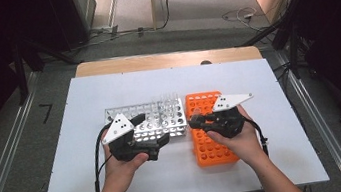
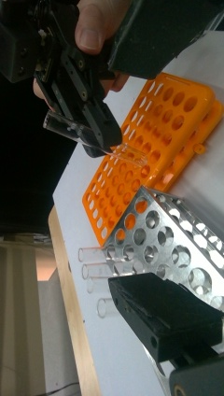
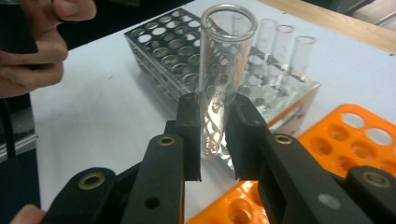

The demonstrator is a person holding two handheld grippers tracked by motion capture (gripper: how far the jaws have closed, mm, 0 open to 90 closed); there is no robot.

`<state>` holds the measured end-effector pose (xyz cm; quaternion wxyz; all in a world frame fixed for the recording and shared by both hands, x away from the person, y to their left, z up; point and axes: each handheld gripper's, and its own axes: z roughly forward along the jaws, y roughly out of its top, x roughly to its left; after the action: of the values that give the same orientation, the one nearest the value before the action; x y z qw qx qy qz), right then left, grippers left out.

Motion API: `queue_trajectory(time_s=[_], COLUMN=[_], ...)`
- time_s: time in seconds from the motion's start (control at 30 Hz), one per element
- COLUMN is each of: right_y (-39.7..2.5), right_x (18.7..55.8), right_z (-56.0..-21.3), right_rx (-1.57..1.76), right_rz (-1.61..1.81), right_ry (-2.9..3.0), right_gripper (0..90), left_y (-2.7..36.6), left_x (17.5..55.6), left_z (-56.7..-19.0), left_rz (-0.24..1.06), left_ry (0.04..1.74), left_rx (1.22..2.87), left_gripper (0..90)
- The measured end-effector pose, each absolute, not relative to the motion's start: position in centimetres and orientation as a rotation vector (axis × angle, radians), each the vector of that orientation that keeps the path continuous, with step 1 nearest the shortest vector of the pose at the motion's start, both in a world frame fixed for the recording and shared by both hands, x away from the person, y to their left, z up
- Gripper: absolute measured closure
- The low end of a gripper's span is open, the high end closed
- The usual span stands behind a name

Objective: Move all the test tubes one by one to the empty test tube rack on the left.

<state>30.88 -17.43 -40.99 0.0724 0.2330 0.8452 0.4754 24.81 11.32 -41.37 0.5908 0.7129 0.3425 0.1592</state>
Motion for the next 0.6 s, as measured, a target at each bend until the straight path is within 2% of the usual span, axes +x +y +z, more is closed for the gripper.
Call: queue_trajectory(time_s=[0.6], right_y=[-13.5], right_x=[28.3], right_z=[-41.9], right_rx=[0.544], right_rz=[1.401], right_ry=[2.660], right_gripper=[73.7], left_y=[9.2], left_x=[24.2], left_z=[-41.2], left_rz=[0.310], left_ry=[0.729], left_rx=[1.692], left_gripper=[3.6])
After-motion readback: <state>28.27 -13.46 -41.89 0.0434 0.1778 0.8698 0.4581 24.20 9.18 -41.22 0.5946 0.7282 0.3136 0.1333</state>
